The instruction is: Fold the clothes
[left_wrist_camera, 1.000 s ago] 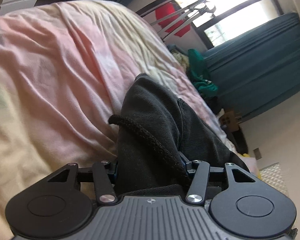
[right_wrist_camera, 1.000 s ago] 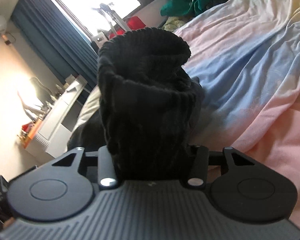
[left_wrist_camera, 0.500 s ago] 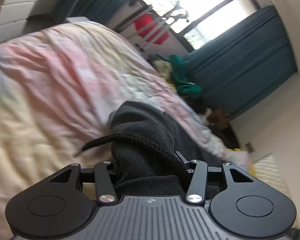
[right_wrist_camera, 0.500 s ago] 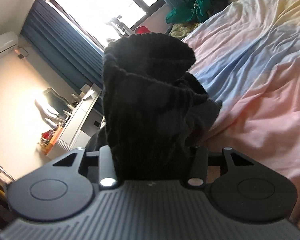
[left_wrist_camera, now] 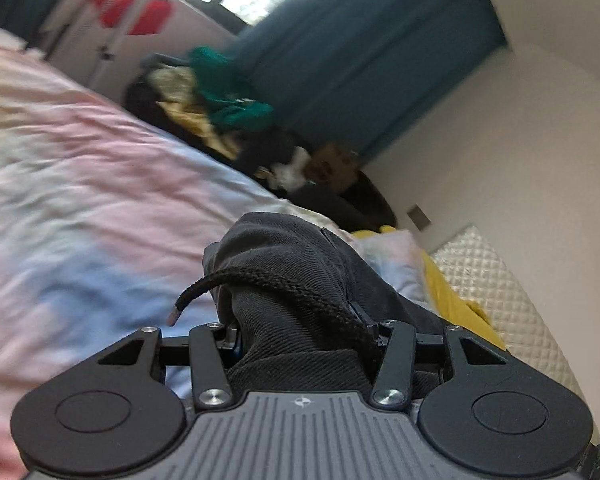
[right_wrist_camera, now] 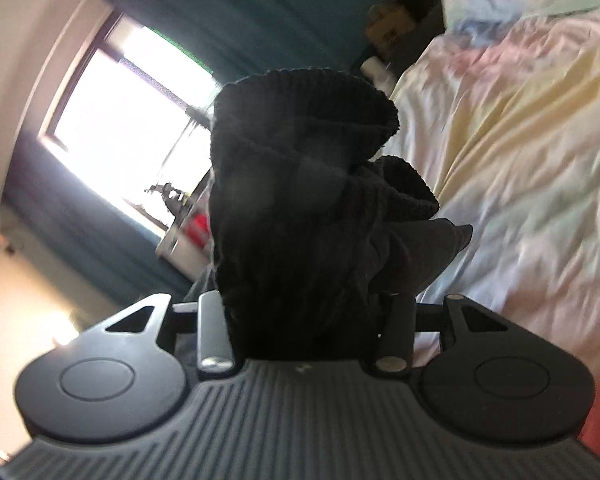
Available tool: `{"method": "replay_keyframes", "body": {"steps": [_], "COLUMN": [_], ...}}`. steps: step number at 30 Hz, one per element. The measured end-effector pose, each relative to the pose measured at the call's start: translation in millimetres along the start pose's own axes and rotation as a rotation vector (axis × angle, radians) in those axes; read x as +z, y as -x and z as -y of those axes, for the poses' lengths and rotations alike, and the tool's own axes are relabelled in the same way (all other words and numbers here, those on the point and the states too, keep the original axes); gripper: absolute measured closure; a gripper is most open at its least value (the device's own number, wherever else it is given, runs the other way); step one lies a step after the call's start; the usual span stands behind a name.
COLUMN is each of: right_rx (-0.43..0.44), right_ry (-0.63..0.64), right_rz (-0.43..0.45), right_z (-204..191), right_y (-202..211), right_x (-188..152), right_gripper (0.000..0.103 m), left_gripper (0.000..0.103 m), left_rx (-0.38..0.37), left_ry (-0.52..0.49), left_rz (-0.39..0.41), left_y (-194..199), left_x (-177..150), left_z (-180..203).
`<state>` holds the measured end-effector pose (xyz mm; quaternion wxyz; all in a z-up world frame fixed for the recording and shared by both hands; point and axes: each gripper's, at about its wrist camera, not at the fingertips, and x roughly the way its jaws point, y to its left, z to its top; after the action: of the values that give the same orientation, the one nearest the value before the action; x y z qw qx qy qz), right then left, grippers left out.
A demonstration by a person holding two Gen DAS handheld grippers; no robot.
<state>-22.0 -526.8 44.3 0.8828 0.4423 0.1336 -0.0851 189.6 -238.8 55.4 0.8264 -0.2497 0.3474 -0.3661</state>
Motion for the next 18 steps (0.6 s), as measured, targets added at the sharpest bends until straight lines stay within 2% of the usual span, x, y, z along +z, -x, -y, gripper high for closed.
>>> {"method": "replay_keyframes", "body": {"steps": [4,7,11,13,18], "right_rx": [-0.038,-0.058,-0.088,-0.114,-0.156], "right_ry": [0.0,-0.001,-0.041,-0.048,-0.074], "right_rz": [0.058,0.089,0.095,0.085,0.019], "right_z": [29.2,55.7,100.7,120.7,157.2], "right_y": [-29.2,-53.0,-84.4,-94.7,-103.7], "right_x": [53.1,72.7,69.0,58.7,17.0], "right_gripper": [0.055,0.055,0.055,0.055,0.055], "left_gripper": [0.053,0.053,0.053,0.053,0.05], "left_rx": [-0.035,-0.054,-0.058,-0.037,0.001], "left_ry": [-0.016,-0.047,-0.092,-0.093,-0.145], "left_rz": [-0.035,-0.053,-0.079,-0.117,-0.168], "left_y": [-88.6,-142.1,-198.7,-223.7,-246.1], "left_x": [17.7,19.1,5.6,-7.3,-38.1], "left_z": [17.1,12.0,-5.6,-22.7,-58.7]}}
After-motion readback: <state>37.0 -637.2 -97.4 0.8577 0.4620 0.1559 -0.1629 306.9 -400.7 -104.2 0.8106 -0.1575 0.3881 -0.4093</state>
